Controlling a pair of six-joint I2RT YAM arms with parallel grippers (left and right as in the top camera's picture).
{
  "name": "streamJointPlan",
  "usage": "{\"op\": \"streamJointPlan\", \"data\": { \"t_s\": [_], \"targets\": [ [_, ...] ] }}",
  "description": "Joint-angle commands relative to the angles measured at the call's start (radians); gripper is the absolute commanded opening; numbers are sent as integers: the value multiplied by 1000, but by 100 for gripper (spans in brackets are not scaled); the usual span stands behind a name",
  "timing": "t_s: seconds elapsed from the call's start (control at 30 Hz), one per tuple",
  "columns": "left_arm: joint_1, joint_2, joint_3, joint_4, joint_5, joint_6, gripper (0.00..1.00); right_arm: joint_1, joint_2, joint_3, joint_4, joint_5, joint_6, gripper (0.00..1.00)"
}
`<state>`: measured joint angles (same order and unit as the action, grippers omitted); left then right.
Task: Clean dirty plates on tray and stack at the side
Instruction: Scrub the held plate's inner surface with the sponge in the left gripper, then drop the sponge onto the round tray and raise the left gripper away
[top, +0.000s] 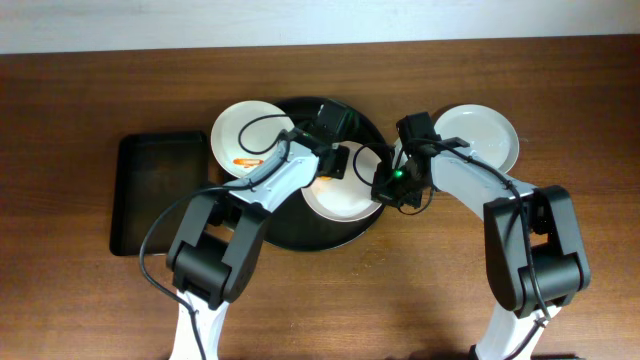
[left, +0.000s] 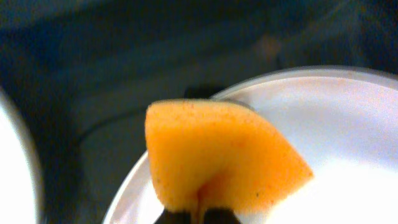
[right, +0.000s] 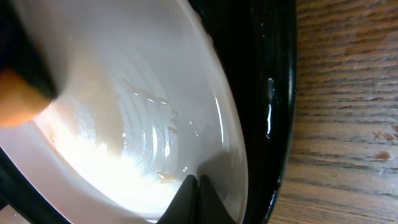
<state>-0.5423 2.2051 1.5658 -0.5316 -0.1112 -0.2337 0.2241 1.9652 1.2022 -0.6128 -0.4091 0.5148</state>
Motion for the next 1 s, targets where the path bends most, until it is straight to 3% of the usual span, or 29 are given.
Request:
{"op": "streamJointPlan", "data": {
  "t_s": [0.0, 0.1, 0.27, 0.37, 0.43, 0.5, 0.57, 0.6, 0.67, 0.73, 0.87, 0.97],
  "targets": [
    [32, 93, -13, -260, -55, -20, 0, -9, 24, -34, -28, 81, -13, 4],
    [32, 93, 76, -525, 72, -19, 0, -9, 24, -34, -29, 80, -13, 4],
    [39, 89, 163, -603, 138, -1, 0, -9, 23, -2, -26, 56, -41, 4],
    [53, 66, 314, -620, 138, -1, 0, -10, 19, 137, -88, -29, -142, 22],
    [72, 40, 478, -669, 138, -1, 2, -10, 19, 275, -193, -29, -227, 41],
    [103, 20, 661, -742, 138, -1, 10, -10, 19, 423, -336, -9, -342, 55],
    [141, 14, 780, -821, 138, -1, 30, -10, 19, 502, -452, 98, -353, 80],
    [168, 14, 832, -877, 130, -1, 43, -10, 19, 518, -506, 144, -354, 81],
    [239, 13, 880, -980, 82, 0, 56, -7, 21, 502, -551, 167, -409, 82],
    [310, 12, 880, -1025, 81, 4, 59, -2, 24, 474, -531, 171, -474, 82],
    [458, 10, 880, -1079, 137, 45, 62, 15, 28, 360, -381, 171, -486, 71],
    [480, 3, 880, -1085, 179, 91, 62, 50, 33, 266, -245, 175, -517, 64]
  ]
}}
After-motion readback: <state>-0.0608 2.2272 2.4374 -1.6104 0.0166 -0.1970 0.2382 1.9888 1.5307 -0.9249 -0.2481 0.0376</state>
